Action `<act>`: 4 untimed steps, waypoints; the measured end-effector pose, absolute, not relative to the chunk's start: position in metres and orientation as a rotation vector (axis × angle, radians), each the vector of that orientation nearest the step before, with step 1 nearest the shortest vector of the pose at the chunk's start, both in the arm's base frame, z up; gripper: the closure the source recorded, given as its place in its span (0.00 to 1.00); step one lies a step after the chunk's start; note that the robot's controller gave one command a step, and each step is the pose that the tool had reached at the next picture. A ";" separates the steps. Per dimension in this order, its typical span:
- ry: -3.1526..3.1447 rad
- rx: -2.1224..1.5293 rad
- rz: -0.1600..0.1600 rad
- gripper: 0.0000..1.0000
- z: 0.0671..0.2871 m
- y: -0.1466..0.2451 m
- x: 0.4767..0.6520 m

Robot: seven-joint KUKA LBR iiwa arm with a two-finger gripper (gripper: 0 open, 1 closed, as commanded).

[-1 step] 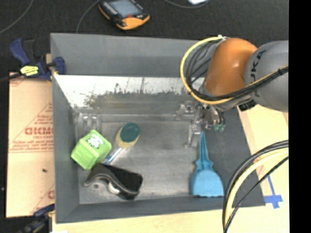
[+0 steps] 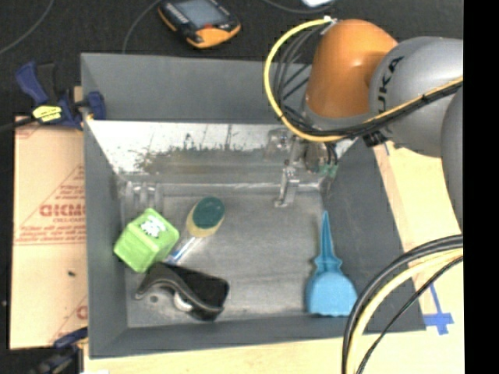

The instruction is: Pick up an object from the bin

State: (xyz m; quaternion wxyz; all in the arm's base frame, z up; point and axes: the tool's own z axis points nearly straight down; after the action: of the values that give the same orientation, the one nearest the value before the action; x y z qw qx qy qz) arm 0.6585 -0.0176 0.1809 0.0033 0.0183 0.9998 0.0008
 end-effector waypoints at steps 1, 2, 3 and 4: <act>3.130 0.069 0.010 0.00 0.192 0.066 0.639; 3.134 0.028 0.011 0.00 0.137 0.113 0.652; 3.128 0.050 0.017 0.00 0.120 0.158 0.655; 3.124 0.060 0.014 0.00 0.118 0.174 0.647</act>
Offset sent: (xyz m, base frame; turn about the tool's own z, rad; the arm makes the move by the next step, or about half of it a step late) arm -0.0202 0.0788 0.0089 0.0160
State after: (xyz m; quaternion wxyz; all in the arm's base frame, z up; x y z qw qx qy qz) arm 0.6471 0.1736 0.1182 0.0087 0.0192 0.9998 0.0045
